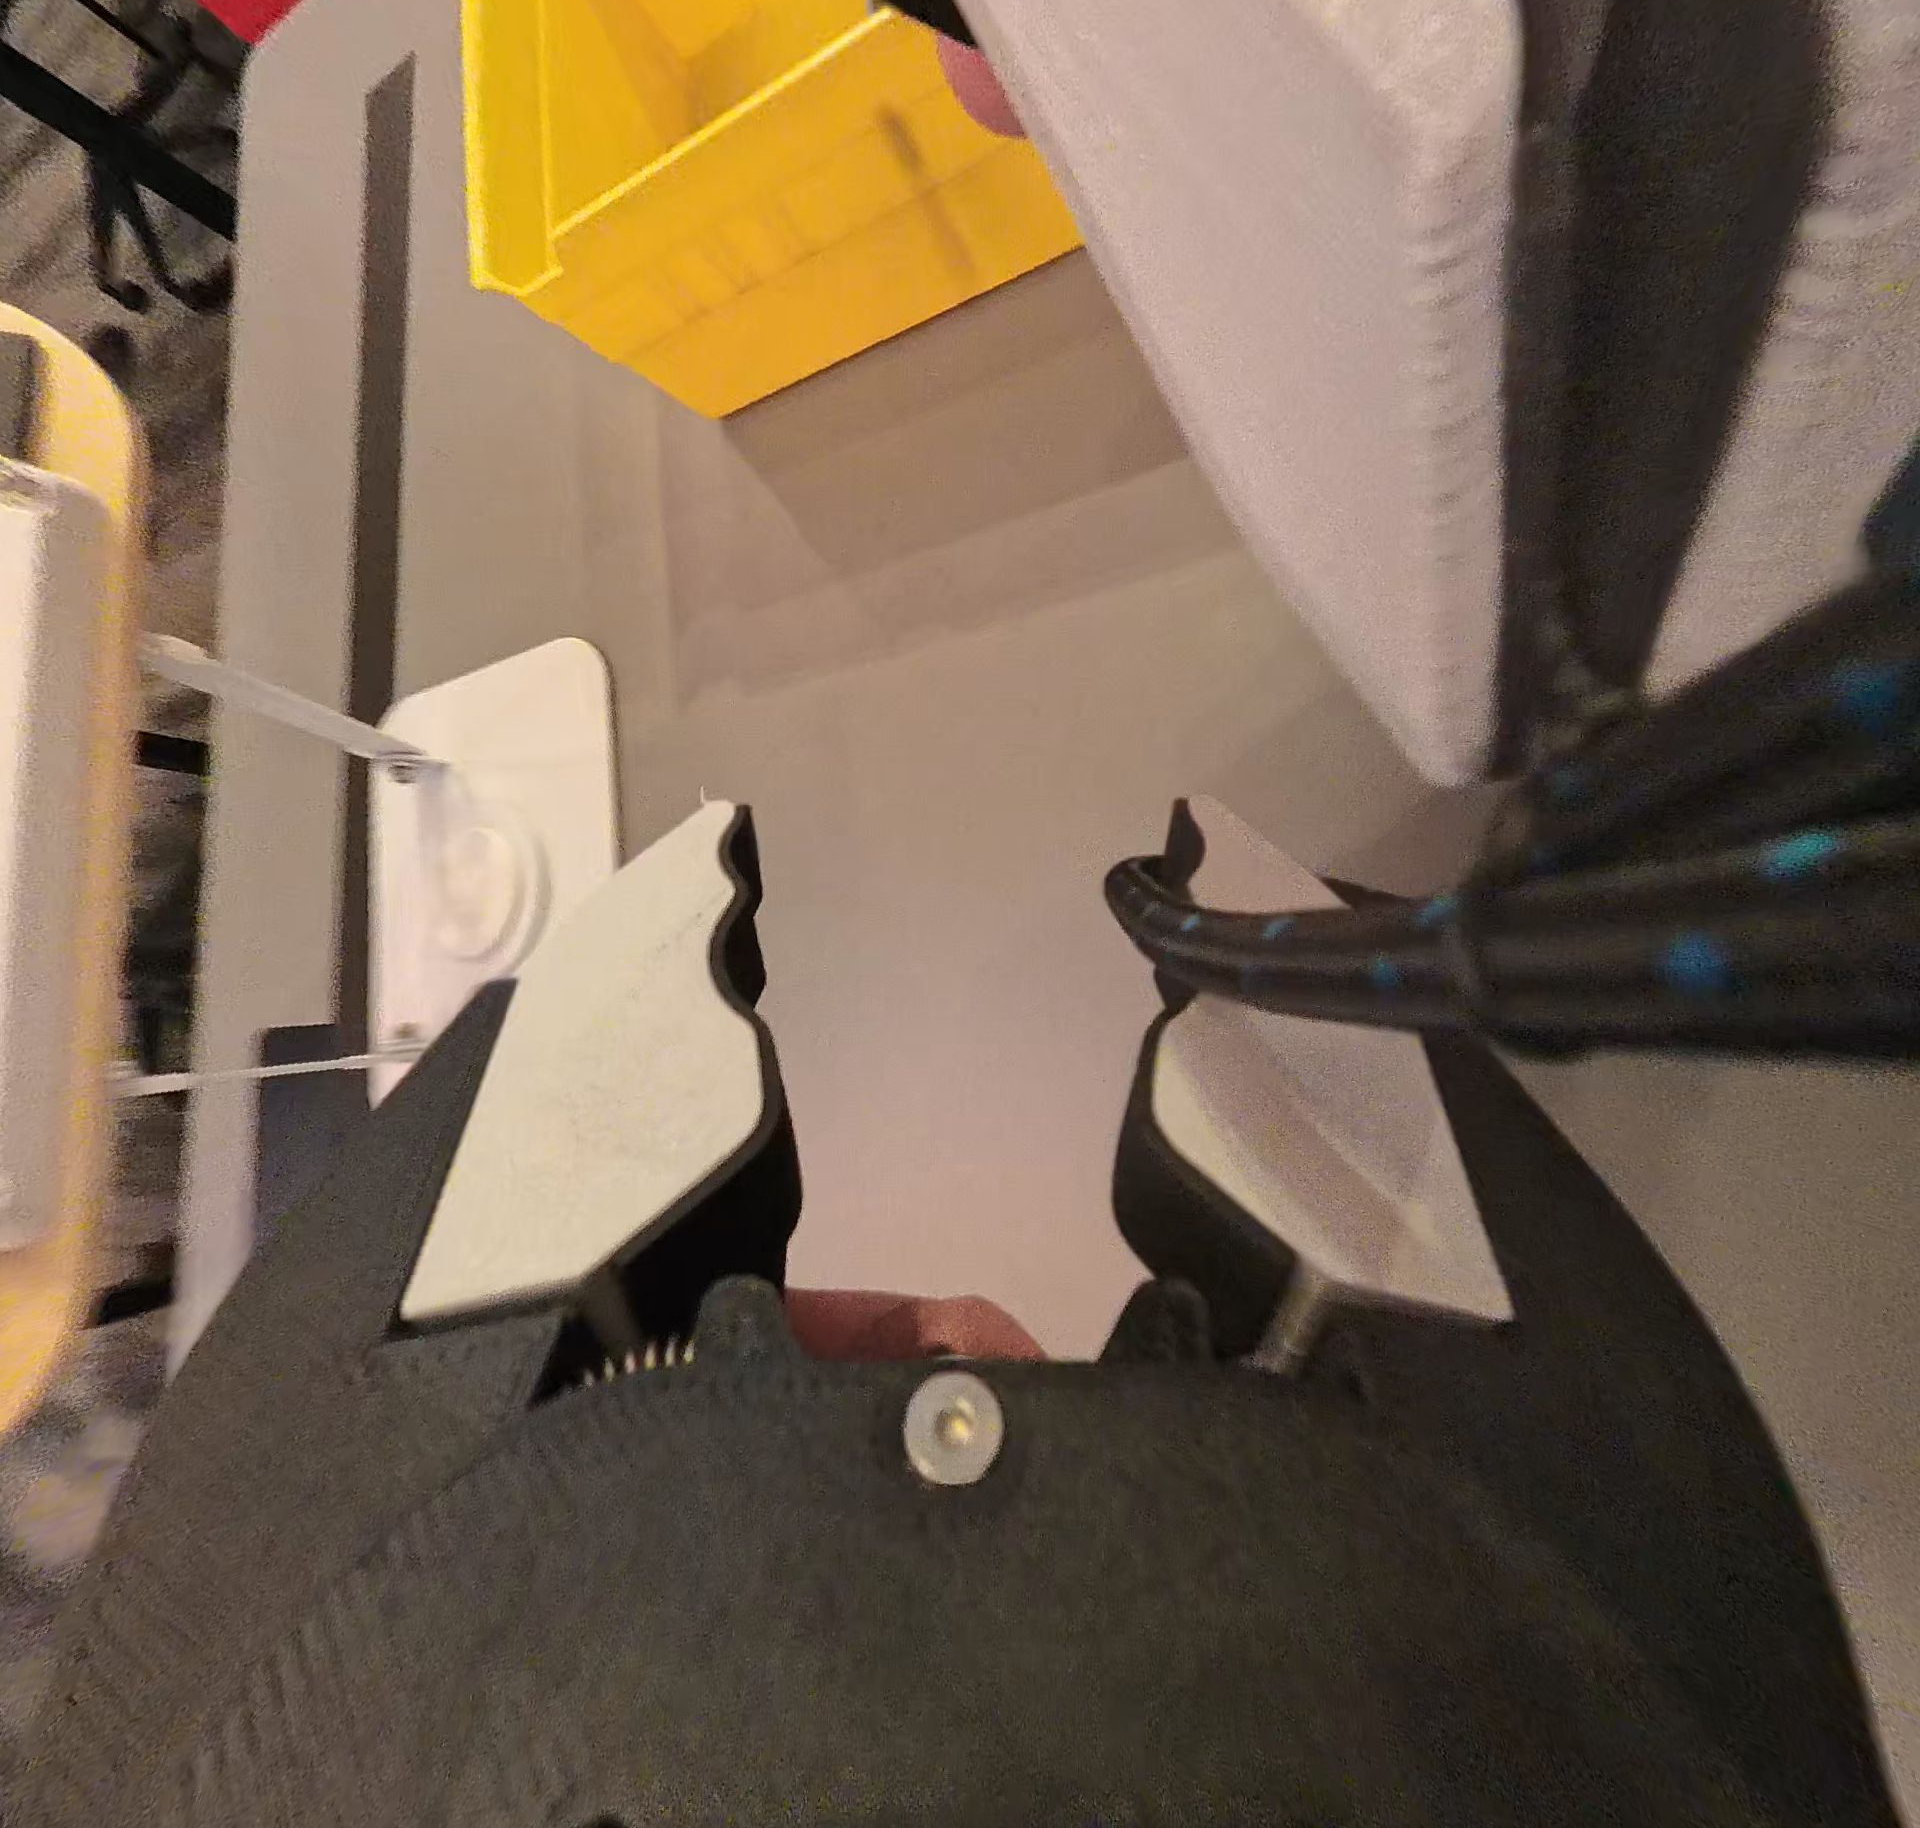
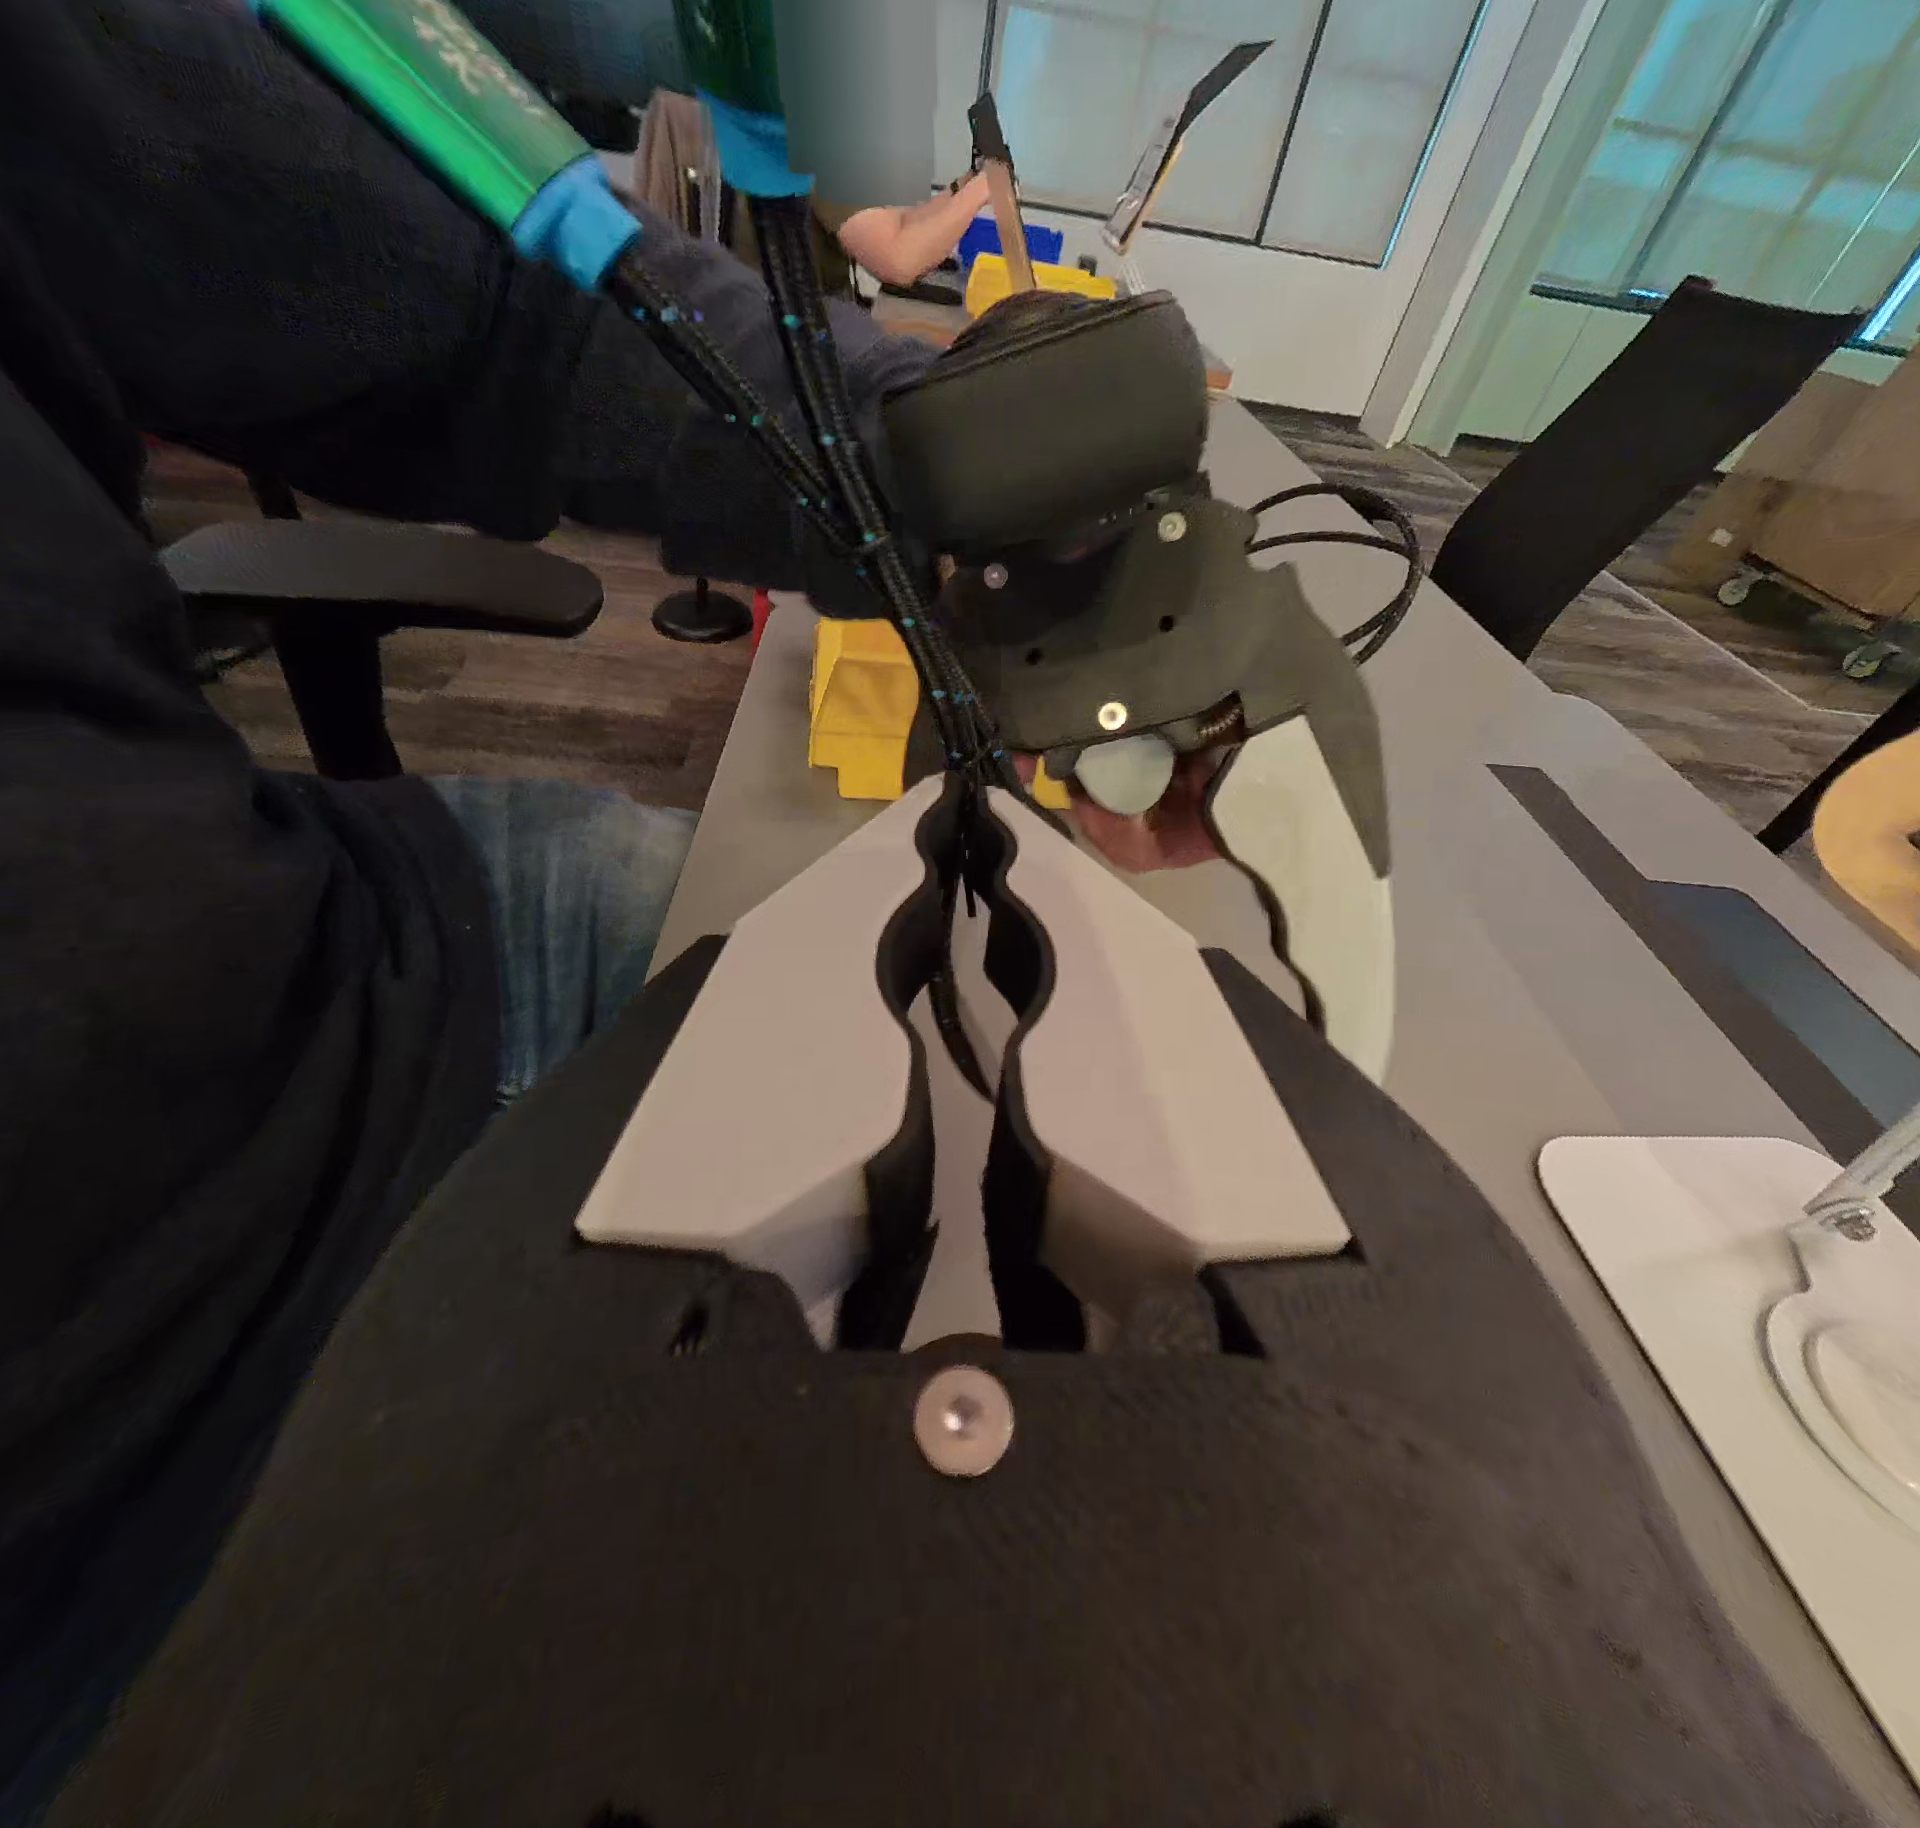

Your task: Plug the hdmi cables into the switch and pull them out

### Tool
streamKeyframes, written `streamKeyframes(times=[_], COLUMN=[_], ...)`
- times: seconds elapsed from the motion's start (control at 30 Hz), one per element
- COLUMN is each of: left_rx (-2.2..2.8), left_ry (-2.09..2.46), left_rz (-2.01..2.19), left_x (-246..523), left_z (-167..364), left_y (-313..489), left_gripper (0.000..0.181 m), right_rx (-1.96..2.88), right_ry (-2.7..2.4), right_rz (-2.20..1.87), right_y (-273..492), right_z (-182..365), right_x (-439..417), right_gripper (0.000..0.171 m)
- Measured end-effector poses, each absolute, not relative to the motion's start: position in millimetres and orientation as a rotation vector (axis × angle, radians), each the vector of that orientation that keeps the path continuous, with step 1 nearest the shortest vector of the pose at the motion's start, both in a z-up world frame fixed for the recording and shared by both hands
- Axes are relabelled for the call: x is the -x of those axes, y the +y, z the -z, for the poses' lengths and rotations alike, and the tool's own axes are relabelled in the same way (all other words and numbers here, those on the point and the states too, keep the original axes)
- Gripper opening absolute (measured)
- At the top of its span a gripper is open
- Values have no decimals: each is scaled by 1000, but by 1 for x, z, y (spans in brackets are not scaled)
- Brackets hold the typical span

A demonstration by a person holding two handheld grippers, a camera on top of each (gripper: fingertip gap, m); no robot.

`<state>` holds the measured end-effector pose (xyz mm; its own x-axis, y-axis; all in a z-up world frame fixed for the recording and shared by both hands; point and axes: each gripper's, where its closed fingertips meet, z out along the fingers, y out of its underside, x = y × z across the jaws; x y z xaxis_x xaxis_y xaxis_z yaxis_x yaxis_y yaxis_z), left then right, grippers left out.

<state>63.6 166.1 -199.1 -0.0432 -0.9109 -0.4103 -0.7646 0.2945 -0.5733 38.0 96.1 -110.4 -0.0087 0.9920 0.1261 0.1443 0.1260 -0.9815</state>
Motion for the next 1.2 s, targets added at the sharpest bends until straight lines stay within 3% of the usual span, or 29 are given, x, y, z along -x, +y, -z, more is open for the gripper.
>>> streamKeyframes(times=[0.4,0.67,1.0,1.13,1.2], left_rx=[1584,1462,1384,1561,1619], left_ry=[1544,1287,1096,1024,1041], left_rz=[638,488,278,279,260], left_x=[-76,-77,-69,-59,-53], left_z=[191,139,79,86,97], left_y=[122,124,162,202,218], left_gripper=[104,117,103,111,107], right_rx=[1314,1412,1410,1378,1358], right_ry=[-1197,-1223,-1372,-1401,-1397], right_rz=[-1089,-979,-902,-886,-920], right_y=[122,132,112,106,104], right_z=[115,138,156,154,151], right_x=[-50,-51,-37,-40,-44], right_gripper=[0,0,0,0,0])
